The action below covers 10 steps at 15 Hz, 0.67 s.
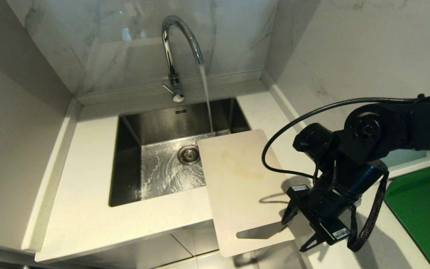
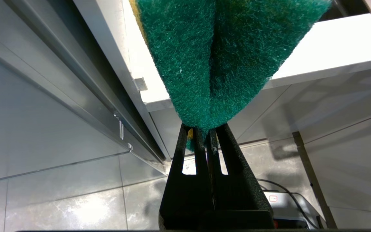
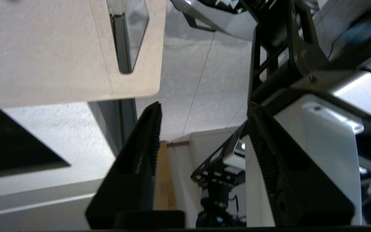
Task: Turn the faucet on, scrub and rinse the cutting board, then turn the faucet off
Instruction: Pick up the cutting board
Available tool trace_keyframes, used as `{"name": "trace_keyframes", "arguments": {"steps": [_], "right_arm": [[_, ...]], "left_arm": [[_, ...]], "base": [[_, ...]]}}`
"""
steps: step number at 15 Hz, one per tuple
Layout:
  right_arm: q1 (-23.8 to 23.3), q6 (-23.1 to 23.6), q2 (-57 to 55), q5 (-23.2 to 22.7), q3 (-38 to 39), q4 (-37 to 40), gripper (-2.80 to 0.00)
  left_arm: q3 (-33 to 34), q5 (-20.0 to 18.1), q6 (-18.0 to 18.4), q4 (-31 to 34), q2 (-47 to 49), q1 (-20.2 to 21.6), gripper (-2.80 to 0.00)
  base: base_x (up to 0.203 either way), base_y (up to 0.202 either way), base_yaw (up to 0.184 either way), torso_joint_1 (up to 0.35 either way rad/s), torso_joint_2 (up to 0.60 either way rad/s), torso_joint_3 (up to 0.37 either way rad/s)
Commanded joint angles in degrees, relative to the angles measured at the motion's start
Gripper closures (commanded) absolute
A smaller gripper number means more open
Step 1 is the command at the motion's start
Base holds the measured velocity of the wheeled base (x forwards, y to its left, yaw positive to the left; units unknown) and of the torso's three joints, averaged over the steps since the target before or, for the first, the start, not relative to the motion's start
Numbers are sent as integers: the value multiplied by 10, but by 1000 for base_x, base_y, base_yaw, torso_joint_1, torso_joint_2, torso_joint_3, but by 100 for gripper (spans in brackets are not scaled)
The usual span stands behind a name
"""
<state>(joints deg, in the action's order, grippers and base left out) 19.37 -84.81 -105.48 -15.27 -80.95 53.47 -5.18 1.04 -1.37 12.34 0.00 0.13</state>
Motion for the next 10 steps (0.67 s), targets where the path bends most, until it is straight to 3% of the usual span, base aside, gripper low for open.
{"name": "trace_keyframes", "arguments": {"steps": [1,3,4,10], "right_arm": [[19,4,-9,52,62,-67,-280],[44,12,-9,129,122,-164,-280],[51,14,-12,143,140,-194,-280],[60,11,-32,146,155,-234,-280]], "left_arm": [[0,0,0,1,1,0,0],[0,0,0,1,1,0,0],[0,0,0,1,1,0,0],[0,0,0,1,1,0,0]], "base": [[0,0,0,0,0,0],[0,0,0,0,0,0],[0,0,0,0,0,0],[0,0,0,0,0,0]]}}
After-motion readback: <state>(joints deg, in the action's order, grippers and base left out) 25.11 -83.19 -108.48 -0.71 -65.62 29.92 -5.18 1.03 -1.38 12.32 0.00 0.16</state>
